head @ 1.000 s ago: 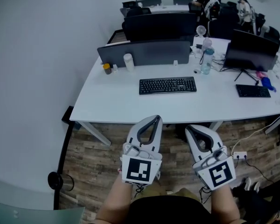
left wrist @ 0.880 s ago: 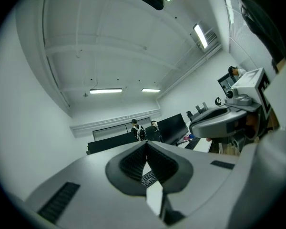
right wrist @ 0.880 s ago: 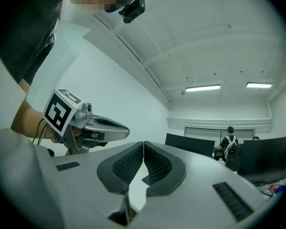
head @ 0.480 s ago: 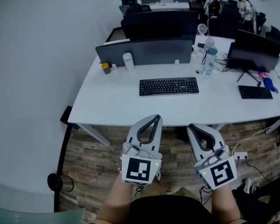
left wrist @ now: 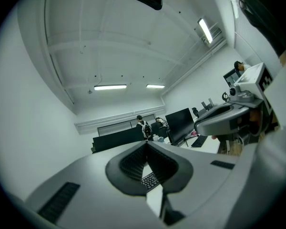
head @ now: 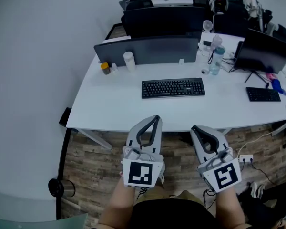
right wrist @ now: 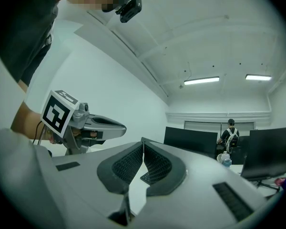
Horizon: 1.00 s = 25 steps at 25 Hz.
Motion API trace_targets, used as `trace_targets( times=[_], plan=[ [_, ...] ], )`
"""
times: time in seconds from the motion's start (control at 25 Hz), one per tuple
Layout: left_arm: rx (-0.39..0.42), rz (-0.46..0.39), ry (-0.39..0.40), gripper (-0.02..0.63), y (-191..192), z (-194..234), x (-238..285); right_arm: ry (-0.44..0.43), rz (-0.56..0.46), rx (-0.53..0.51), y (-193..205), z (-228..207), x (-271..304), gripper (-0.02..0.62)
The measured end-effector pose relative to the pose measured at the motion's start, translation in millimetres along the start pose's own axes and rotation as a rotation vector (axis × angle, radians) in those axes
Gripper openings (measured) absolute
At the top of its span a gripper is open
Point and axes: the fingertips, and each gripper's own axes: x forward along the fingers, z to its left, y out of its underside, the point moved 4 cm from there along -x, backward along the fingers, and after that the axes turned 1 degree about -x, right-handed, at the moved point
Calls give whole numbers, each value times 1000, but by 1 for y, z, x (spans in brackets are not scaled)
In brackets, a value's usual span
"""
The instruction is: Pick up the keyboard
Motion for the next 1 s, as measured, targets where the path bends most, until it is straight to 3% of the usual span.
trace_targets(
  times=[0.64,1.0],
  plan=[
    [-12,2,33,8,19,44,59,28,37,5,9,-32,62,31],
    [-13,-23,47,8,28,81,89,43,-6,-1,2,-46,108,31]
  ],
)
